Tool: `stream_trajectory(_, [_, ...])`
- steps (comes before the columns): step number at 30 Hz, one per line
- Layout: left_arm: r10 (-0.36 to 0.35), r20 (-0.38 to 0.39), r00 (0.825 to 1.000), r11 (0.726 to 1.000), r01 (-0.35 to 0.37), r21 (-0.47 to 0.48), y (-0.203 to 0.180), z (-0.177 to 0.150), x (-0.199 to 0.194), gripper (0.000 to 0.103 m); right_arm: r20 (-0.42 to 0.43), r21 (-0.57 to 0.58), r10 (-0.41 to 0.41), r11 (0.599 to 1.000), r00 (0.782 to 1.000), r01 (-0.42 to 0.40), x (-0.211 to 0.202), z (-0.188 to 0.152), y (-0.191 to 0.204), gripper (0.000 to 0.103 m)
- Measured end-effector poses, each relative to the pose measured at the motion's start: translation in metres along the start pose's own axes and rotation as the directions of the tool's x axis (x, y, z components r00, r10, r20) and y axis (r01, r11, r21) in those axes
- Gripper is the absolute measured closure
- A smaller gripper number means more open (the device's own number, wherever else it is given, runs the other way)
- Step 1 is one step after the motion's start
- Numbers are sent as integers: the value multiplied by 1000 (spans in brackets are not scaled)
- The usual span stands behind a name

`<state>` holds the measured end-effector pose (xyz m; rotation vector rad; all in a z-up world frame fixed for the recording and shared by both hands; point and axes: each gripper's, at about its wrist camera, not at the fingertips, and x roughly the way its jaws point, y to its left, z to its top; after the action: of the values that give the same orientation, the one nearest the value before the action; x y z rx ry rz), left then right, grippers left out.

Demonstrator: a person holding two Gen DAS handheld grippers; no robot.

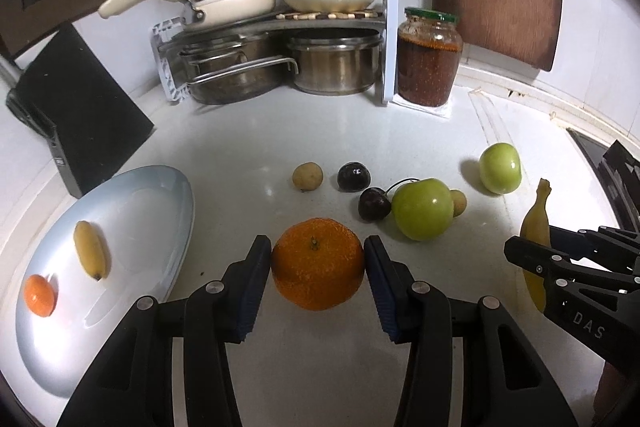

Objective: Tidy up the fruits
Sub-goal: 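Grasp and lift the large orange with the left tool while the right tool lifts the banana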

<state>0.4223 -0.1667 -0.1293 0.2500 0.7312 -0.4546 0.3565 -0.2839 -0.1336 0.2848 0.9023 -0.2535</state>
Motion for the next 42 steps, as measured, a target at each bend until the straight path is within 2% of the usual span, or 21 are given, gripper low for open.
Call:
stream_trajectory(11, [46,38,998,998,-44,-45,0,-5,-43,56,43,-36,54,998,998,-53,-30,2,4,72])
stream_trajectory(21, [113,97,989,991,-105,-84,4,-6,-86,56,99,-92,121,990,988,-112,-61,9,15,72])
stream_trajectory(31, [180,148,973,979,-162,-125,14,-3,-121,56,142,-144,211,971,967,-190,-84,21,31,72])
stream_trajectory(42, [283,166,945,949,-251,-188,43,-11,-150,56,155,-213,325,933,933,-289,-94,31,72,72])
